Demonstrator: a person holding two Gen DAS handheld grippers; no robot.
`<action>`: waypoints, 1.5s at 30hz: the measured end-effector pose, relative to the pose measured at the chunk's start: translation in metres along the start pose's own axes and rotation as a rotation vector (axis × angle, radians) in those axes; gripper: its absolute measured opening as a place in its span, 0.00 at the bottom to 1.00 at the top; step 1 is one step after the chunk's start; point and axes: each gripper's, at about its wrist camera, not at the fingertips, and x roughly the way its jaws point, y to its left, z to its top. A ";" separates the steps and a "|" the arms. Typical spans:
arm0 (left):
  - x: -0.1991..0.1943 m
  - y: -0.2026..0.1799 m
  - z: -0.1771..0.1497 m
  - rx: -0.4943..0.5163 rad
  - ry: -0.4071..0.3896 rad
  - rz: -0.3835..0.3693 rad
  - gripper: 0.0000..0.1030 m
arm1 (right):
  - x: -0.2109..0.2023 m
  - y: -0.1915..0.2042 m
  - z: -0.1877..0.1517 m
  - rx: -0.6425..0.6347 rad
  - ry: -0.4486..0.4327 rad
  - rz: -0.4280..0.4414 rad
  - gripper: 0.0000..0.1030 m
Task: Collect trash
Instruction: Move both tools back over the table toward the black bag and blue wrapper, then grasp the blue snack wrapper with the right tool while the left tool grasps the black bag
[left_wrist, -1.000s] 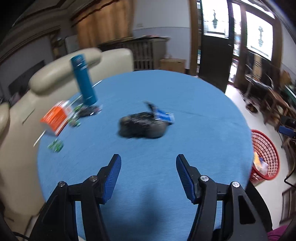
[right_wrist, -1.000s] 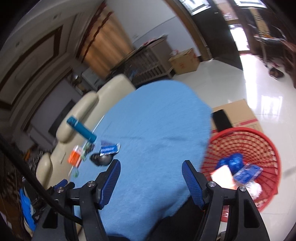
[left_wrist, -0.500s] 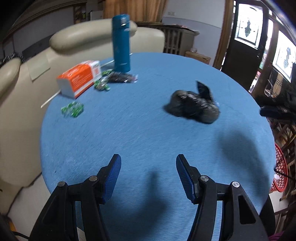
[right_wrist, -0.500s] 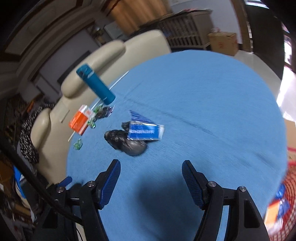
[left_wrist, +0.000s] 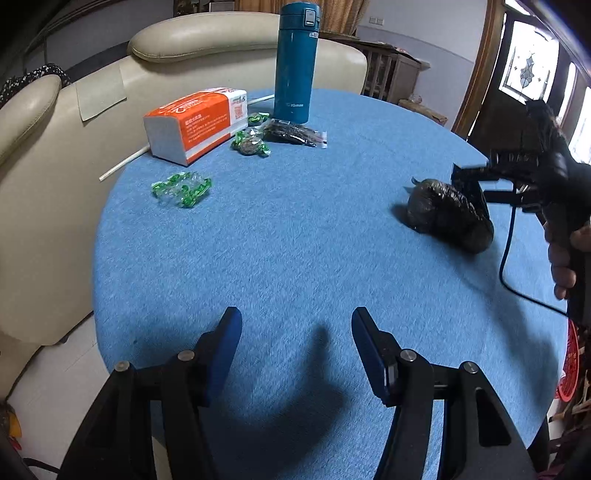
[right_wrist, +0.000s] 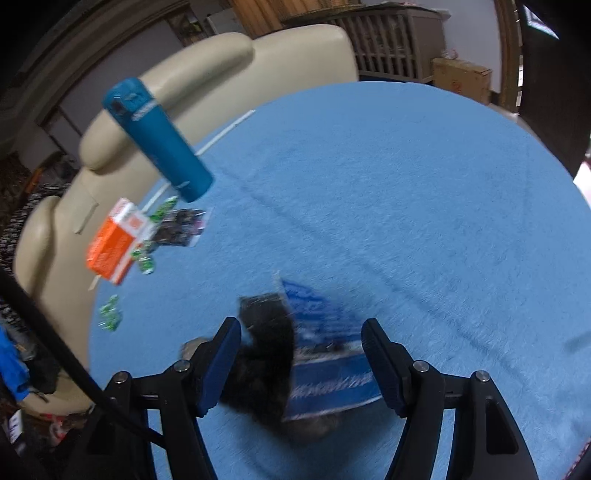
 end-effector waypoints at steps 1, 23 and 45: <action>0.001 -0.001 0.002 0.004 -0.003 -0.006 0.61 | 0.003 -0.005 0.000 0.012 0.009 -0.008 0.59; 0.082 -0.107 0.123 0.091 0.039 -0.381 0.69 | -0.079 -0.176 -0.059 0.409 -0.089 0.026 0.68; 0.055 -0.164 0.070 0.387 0.073 -0.491 0.69 | -0.011 -0.142 0.001 0.247 0.075 -0.063 0.86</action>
